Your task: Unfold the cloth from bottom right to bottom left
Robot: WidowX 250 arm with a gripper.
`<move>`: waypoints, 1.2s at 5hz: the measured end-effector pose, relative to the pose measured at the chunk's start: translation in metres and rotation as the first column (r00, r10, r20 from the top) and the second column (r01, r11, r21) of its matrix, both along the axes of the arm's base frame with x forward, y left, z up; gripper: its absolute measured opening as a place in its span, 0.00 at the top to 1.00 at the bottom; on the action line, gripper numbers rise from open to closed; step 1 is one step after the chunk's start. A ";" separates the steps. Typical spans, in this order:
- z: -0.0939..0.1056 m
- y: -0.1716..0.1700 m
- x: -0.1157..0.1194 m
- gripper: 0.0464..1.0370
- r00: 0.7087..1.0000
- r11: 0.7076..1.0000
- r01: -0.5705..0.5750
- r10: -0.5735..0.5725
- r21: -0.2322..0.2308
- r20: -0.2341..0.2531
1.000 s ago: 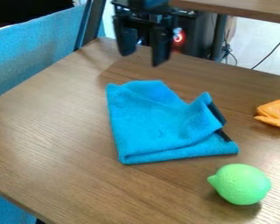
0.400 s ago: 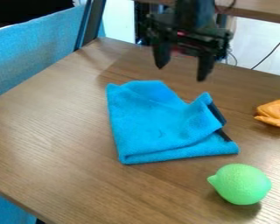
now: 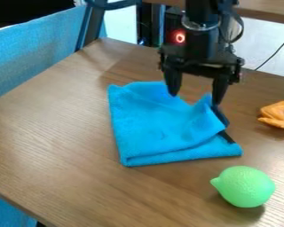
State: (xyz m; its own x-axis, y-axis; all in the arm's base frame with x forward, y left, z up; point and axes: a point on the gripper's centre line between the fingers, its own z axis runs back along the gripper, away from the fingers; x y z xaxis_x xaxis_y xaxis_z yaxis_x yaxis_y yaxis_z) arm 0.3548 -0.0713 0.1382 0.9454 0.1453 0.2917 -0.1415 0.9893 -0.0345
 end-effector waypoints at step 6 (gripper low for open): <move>-0.025 -0.012 0.007 0.90 0.991 0.992 0.128 -0.128 0.013 0.048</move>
State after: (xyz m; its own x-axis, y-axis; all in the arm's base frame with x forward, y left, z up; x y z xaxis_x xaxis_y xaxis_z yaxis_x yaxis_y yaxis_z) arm 0.3620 -0.0833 0.1130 0.9408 0.0210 0.3382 -0.0122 0.9995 -0.0282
